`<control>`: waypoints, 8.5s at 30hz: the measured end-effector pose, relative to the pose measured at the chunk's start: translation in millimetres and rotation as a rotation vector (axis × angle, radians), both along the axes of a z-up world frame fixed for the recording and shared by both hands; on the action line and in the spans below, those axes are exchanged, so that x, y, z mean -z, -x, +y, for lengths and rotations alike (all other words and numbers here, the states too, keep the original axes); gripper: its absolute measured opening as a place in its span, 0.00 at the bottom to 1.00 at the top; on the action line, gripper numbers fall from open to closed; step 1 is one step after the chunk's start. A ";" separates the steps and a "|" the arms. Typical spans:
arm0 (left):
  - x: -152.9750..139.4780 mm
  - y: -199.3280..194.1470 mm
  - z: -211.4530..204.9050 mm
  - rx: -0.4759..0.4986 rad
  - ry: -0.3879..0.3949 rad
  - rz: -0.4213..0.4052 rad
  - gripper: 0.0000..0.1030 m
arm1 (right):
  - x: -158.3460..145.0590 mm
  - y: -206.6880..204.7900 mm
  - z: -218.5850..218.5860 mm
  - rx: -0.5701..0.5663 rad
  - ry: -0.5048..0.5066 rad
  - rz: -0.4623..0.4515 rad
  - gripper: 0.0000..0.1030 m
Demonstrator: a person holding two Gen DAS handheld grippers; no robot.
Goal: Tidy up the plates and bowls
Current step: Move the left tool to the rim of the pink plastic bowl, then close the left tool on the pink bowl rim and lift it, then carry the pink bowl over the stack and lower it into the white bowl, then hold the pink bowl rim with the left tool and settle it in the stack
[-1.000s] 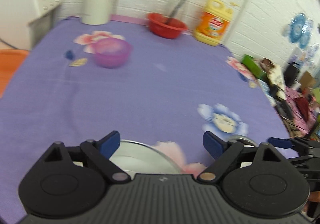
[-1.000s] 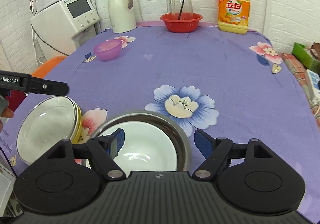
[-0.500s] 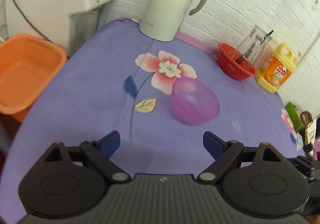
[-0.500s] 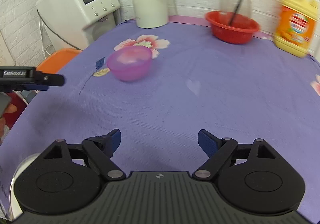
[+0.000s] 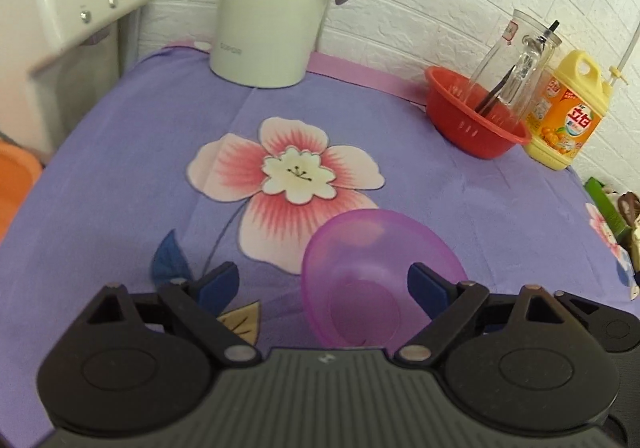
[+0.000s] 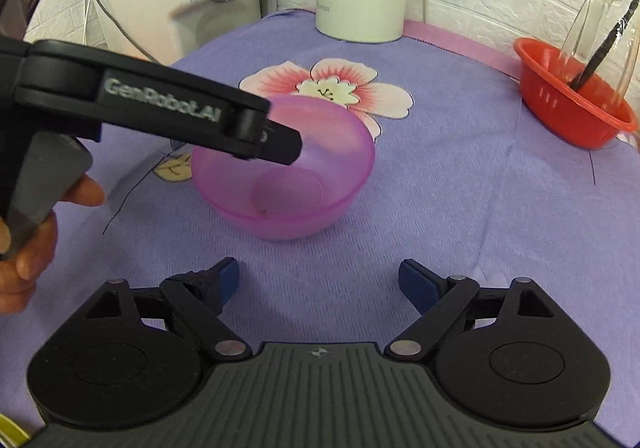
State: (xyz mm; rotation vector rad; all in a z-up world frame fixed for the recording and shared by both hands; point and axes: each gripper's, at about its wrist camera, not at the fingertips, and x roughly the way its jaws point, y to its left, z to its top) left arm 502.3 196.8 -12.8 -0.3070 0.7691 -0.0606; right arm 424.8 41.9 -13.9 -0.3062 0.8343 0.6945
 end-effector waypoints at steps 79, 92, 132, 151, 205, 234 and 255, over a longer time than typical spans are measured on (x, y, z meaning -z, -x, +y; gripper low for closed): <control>-12.8 280.3 -251.7 0.530 0.156 -0.091 0.80 | -26.2 292.9 -258.7 0.266 -0.144 -0.211 1.00; -21.2 286.4 -224.5 0.397 0.227 -0.129 0.89 | -28.8 303.6 -314.1 0.511 -0.417 -0.215 1.00; 2.5 233.3 -241.1 0.365 -0.029 0.050 0.90 | 10.7 243.4 -308.5 0.580 -0.422 -0.009 1.00; 6.3 229.0 -249.2 0.409 -0.115 0.062 0.90 | 14.3 238.7 -279.1 0.608 -0.252 -0.095 1.00; 14.2 235.8 -259.3 0.535 -0.083 0.033 0.88 | 14.1 250.4 -260.0 0.528 -0.312 -0.114 1.00; 13.7 240.4 -252.7 0.560 0.022 0.043 0.71 | 15.3 253.6 -260.2 0.519 -0.329 -0.125 1.00; -18.3 265.1 -249.5 0.552 0.088 -0.013 0.71 | -22.3 278.9 -253.5 0.560 -0.273 -0.218 1.00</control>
